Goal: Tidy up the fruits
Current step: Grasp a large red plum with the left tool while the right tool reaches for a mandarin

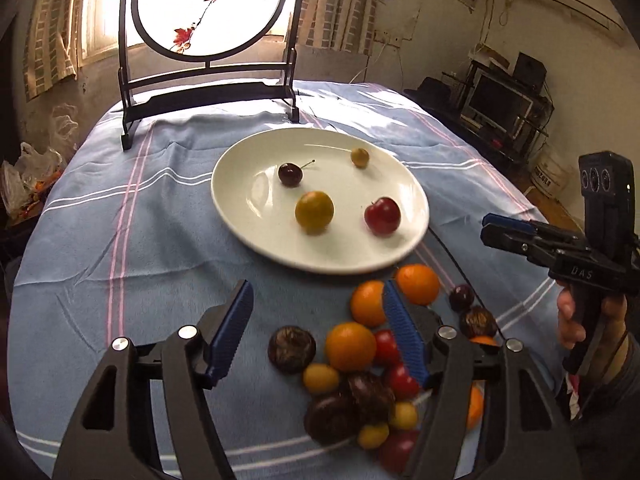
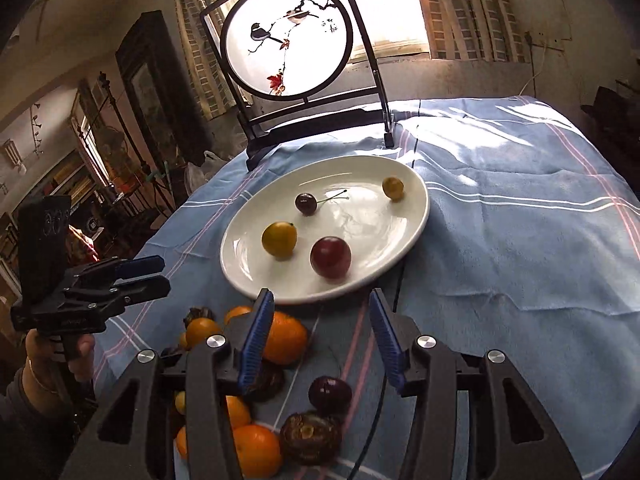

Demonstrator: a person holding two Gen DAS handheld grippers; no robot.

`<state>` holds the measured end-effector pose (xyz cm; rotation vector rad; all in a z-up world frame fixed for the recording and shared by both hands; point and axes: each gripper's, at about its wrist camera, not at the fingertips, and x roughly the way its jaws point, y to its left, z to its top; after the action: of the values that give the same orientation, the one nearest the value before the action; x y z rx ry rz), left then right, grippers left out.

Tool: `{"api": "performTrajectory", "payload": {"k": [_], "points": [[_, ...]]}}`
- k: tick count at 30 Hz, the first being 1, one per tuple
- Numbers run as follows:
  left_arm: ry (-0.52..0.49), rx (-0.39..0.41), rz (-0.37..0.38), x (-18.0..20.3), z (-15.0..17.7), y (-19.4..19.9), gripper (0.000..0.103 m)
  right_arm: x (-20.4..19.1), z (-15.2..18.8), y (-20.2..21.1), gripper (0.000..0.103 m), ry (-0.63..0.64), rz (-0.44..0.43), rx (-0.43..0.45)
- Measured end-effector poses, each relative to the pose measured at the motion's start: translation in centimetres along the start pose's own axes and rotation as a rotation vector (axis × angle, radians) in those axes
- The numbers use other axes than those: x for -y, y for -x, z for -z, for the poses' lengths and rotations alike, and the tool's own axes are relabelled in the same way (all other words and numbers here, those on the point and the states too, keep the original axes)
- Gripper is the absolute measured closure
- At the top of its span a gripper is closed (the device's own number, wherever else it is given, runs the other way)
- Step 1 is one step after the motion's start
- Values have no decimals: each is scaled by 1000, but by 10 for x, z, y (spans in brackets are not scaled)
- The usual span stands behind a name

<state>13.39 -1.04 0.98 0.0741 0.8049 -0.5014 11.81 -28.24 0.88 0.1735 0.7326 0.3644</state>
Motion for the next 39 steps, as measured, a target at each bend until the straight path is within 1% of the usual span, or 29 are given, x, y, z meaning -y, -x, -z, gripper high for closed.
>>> {"api": "performTrajectory", "payload": {"k": [3,5,7,9,12,13,15,19,20,21,27,29,31,33,35,39], "points": [[-78,6,-17,18,37,23,38,-1,32,18,53,4,11,15],[-85,3,-9,24,57,34,38,1,48,24,53,-11,-5,16],[-81,-8,18,30,74,42,40,2,60,25,53,-16,-5,11],[-104,-7,28,41,87,47,44,6,65,24,52,-35,-6,5],[-138,0,21,60,100,47,45,7,65,25,53,-40,-8,18],[-142,-2,14,64,101,43,46,7,64,24,53,-40,-8,17],[-126,-25,22,67,103,32,55,6,65,25,53,-32,-5,24],[-94,-46,-4,65,104,9,56,6,67,26,53,-33,-6,27],[-78,-50,4,64,104,5,61,6,67,26,53,-35,-9,25],[-64,-46,7,63,103,4,63,6,67,26,53,-35,-9,25],[-43,-17,27,60,106,18,64,-9,74,23,53,46,-24,-24],[-29,5,41,56,106,30,64,-20,83,23,53,76,-55,-47],[-21,25,38,51,107,41,64,-36,91,24,54,137,-72,-60],[-10,31,32,45,106,47,64,-53,97,23,56,212,-43,-72],[5,35,27,39,106,49,64,-64,99,18,58,265,20,-82],[38,30,26,31,107,46,64,-74,99,8,57,293,93,-97]]}}
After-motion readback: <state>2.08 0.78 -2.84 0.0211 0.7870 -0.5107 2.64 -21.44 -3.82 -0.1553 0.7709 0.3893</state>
